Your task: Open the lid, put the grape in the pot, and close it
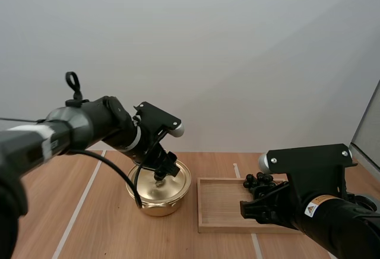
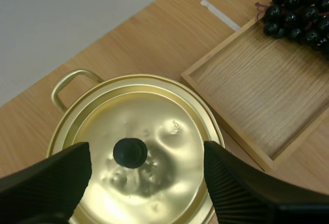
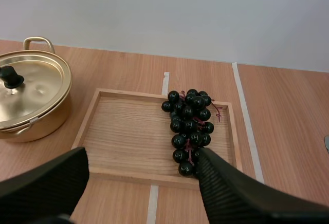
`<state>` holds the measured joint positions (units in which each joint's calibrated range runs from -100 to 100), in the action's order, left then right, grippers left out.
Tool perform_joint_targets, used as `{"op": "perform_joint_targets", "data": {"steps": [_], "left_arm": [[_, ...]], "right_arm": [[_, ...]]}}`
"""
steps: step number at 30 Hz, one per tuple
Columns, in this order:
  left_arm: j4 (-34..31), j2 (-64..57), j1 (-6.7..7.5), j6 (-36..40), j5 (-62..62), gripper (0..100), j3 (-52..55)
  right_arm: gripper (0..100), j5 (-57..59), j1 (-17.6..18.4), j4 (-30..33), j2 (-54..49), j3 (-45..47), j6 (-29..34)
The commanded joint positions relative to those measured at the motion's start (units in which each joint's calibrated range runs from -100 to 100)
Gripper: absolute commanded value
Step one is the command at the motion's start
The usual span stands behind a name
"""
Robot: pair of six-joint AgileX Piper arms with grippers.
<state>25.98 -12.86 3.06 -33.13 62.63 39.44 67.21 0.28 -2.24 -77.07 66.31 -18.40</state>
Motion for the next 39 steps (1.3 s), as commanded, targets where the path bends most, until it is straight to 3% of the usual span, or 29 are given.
{"op": "perform_joint_targets", "data": {"steps": [1, 7, 21, 22, 28, 29, 36, 39], "left_arm": [[-2.4, 5.2, 0.43, 1.3, 0.0, 100, -3.3], [-6.9, 11.3, 0.43, 3.6, 0.0, 100, -7.3], [-7.4, 14.6, 0.43, 4.3, 2.6, 98, -8.5], [-7.6, 14.6, 0.43, 4.3, 2.4, 92, -8.5], [-7.7, 14.6, 0.43, 4.3, 2.8, 9, -8.5], [-7.8, 14.6, 0.43, 4.3, 3.3, 0, -8.5], [-7.8, 11.8, 0.43, 4.7, 5.2, 0, -8.5], [-7.8, 6.6, 0.43, 4.7, 5.0, 0, -8.5]], "right_arm": [[100, -0.8, -0.3, 0.4, 0.0, -0.4, 0.1], [100, -1.4, -0.3, 0.5, 0.0, -0.4, 0.1], [100, -1.8, -0.3, 0.5, 0.0, -0.4, 0.1], [100, -1.8, -0.3, 0.5, 0.0, -0.4, 0.1], [100, -1.8, -0.3, 0.5, 0.0, -0.4, 0.1], [100, -1.8, -0.3, 0.5, 0.0, -0.4, 0.1], [100, -3.4, -0.3, 1.1, 5.6, -0.4, 0.1], [100, -9.3, -0.3, 3.4, 11.7, -0.4, 0.1]]}}
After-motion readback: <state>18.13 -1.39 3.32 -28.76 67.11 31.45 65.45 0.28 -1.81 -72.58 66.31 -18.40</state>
